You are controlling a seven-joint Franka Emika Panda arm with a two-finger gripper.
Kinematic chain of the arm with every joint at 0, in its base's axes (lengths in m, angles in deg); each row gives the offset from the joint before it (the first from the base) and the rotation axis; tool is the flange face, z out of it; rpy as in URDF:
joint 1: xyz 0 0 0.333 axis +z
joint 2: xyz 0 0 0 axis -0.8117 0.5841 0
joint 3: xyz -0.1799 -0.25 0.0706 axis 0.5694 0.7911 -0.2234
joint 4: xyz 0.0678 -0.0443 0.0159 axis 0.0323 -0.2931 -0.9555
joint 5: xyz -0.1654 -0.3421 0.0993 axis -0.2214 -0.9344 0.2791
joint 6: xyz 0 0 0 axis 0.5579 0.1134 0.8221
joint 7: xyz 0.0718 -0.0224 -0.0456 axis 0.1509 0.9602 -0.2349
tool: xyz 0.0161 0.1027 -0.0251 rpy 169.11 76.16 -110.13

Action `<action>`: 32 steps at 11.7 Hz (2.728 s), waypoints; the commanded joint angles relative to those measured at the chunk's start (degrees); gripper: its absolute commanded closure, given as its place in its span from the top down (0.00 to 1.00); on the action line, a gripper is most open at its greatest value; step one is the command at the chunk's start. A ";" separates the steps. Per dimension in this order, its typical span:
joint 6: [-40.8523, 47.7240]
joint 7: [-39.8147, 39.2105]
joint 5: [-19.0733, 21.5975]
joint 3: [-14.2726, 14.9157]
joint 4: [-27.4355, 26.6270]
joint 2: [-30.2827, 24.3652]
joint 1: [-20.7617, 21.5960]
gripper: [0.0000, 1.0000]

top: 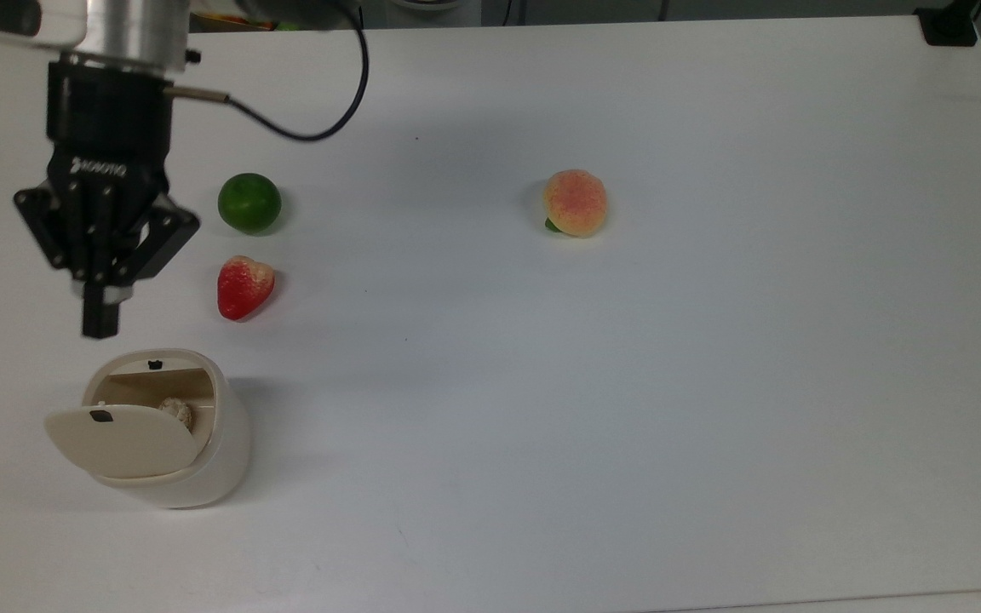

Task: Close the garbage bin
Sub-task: 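Move the gripper down toward the open lid of the cream bin, then push the open lid down with the gripper until it shuts on the bin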

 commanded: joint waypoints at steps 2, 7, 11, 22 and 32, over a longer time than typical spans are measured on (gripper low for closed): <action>-5.52 0.64 -0.04 0.47 6.17 7.73 -0.80 0.00; -11.42 0.73 -0.13 0.38 6.97 12.75 -1.06 0.00; -11.34 0.29 -1.79 0.38 5.13 13.29 -1.06 0.00; -3.45 0.20 -3.29 -0.15 -8.07 4.85 -1.94 0.00; 5.19 -2.00 -4.09 -1.38 -8.15 4.94 -2.38 0.00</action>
